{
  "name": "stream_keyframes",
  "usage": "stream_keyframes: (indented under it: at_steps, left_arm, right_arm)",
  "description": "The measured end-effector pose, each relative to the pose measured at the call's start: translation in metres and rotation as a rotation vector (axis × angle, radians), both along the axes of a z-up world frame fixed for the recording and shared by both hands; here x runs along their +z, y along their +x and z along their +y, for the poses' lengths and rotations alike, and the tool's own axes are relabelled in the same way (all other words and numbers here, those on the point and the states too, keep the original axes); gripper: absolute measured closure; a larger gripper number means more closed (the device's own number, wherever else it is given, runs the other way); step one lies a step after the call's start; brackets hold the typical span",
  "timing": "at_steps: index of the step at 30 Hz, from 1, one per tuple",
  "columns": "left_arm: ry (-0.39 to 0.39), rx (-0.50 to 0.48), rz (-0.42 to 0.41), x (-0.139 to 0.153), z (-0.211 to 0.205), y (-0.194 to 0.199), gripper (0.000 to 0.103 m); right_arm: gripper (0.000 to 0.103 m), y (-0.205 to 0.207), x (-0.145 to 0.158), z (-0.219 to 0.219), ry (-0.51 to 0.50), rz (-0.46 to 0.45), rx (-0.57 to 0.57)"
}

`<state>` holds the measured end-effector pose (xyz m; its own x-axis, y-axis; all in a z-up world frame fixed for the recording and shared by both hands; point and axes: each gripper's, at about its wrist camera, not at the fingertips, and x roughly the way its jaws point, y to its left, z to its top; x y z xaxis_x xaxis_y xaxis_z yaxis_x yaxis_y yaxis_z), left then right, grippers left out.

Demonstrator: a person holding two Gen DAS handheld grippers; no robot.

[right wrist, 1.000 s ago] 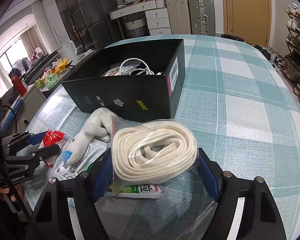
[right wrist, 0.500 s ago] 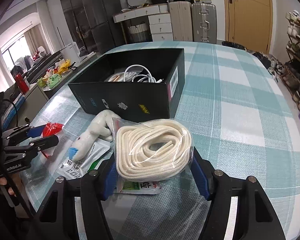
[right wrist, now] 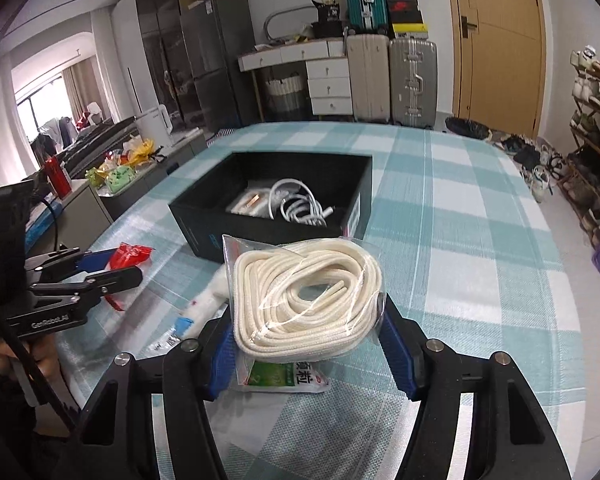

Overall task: Organize soft objects
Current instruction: 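Carry the red packet and cream rope bag over the black box with both grippers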

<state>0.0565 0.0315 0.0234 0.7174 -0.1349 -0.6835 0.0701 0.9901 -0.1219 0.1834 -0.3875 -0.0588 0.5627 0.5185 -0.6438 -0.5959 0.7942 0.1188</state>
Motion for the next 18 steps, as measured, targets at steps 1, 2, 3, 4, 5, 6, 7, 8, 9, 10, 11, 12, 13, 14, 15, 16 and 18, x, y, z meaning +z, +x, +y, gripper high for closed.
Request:
stream_keyframes:
  at_steps: [1,2,3,4,5,6,7,8,9,10,11,12,13,14,15,16,18]
  left_arm:
    - [0.001,0.000,-0.004,0.002,0.000,0.001,0.056]
    - [0.001,0.000,-0.009,0.004,0.000,0.002,0.056]
    - [0.001,0.001,-0.014,0.006,0.000,0.003,0.056]
    - [0.001,0.001,-0.018,0.007,0.000,0.004,0.056]
    - [0.004,0.001,-0.024,0.010,-0.001,0.005,0.056]
    - [0.004,0.000,-0.028,0.011,-0.001,0.006,0.056]
    - [0.003,-0.001,-0.032,0.013,-0.001,0.007,0.056]
    - [0.000,-0.005,-0.040,0.016,-0.001,0.008,0.056]
    - [0.000,-0.008,-0.046,0.019,-0.002,0.009,0.056]
    - [0.000,-0.009,-0.051,0.020,-0.003,0.010,0.056]
    - [0.001,-0.012,-0.056,0.022,-0.003,0.011,0.056]
    - [0.001,-0.015,-0.060,0.025,-0.004,0.013,0.056]
    - [-0.001,-0.017,-0.065,0.027,-0.005,0.015,0.056]
    - [-0.003,-0.022,-0.069,0.030,-0.006,0.017,0.056]
    - [-0.003,-0.026,-0.072,0.032,-0.007,0.019,0.056]
    - [-0.003,-0.029,-0.077,0.033,-0.007,0.021,0.056]
    - [-0.005,-0.035,-0.086,0.038,-0.009,0.025,0.056]
  right_arm:
    - [0.039,-0.002,0.003,0.000,0.005,-0.011,0.000]
    - [0.039,-0.003,0.005,0.000,0.009,-0.016,0.002]
    - [0.039,-0.005,0.008,0.000,0.016,-0.022,0.007]
    - [0.039,-0.006,0.011,0.001,0.021,-0.028,0.010]
    - [0.039,-0.007,0.013,0.001,0.027,-0.036,0.013]
    - [0.039,-0.008,0.016,0.002,0.032,-0.041,0.017]
    - [0.039,-0.008,0.018,0.003,0.033,-0.043,0.020]
    - [0.039,-0.008,0.020,0.004,0.032,-0.047,0.021]
    - [0.039,-0.009,0.022,0.005,0.034,-0.052,0.024]
    - [0.039,-0.009,0.025,0.006,0.038,-0.054,0.029]
    - [0.039,-0.009,0.027,0.007,0.042,-0.058,0.030]
    - [0.039,-0.009,0.028,0.007,0.045,-0.060,0.030]
    - [0.039,-0.008,0.030,0.008,0.048,-0.062,0.032]
    - [0.039,-0.008,0.033,0.009,0.051,-0.065,0.031]
    - [0.039,-0.007,0.035,0.009,0.055,-0.069,0.030]
    - [0.039,-0.006,0.037,0.009,0.059,-0.071,0.031]
    - [0.039,-0.004,0.043,0.011,0.067,-0.078,0.034]
